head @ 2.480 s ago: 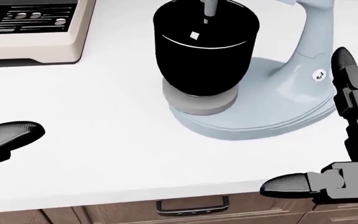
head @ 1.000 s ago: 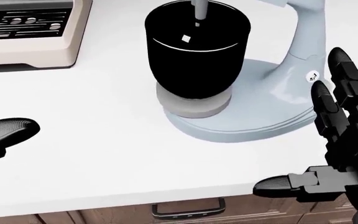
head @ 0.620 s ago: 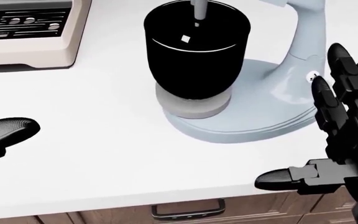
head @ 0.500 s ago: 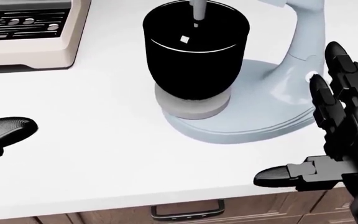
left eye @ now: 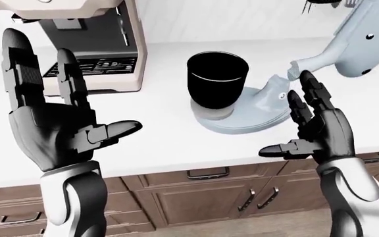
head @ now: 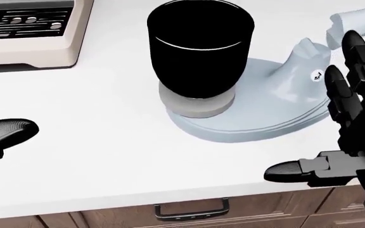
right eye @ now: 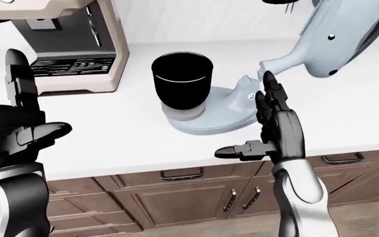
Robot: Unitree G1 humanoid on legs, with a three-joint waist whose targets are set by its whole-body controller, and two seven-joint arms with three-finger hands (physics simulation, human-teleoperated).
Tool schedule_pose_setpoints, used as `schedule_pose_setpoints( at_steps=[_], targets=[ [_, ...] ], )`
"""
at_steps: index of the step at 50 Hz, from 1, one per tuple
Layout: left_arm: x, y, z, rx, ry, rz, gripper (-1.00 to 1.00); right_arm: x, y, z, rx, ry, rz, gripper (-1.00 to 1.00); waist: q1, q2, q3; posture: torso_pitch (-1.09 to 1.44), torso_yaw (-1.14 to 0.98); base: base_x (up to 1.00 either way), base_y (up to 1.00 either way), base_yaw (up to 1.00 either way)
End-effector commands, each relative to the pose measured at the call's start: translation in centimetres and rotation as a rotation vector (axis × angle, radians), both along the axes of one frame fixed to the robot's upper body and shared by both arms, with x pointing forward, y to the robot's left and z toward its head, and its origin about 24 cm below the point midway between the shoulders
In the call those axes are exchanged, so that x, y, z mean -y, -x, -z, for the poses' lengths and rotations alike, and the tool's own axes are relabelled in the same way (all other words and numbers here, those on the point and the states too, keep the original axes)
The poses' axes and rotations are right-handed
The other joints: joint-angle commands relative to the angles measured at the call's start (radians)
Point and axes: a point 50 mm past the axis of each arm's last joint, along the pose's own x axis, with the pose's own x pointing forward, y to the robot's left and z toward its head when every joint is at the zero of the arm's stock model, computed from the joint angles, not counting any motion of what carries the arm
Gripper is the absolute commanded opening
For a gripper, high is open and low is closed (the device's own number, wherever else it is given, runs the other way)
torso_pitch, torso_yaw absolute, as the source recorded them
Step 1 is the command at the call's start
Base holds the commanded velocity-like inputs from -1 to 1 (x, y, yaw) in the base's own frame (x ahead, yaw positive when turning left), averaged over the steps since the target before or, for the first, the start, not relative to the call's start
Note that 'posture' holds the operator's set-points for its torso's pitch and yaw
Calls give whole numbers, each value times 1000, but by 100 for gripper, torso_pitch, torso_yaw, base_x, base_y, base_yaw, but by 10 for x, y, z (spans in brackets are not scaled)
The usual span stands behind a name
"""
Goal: Open the stand mixer head.
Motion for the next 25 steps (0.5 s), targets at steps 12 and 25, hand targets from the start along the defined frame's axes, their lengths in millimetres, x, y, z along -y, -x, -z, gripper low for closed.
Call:
schedule_pose_setpoints(
  at_steps=[12,25],
  targets=[
    [2,7,-9,69,-10,5,100,-12,16,-38,158,-71,-32,100,2,-3,-18,0,0,0,0,0],
    [2,7,-10,71,-10,7,100,-15,24,-61,307,-345,-102,100,2,-2,-18,0,0,0,0,0]
  ],
)
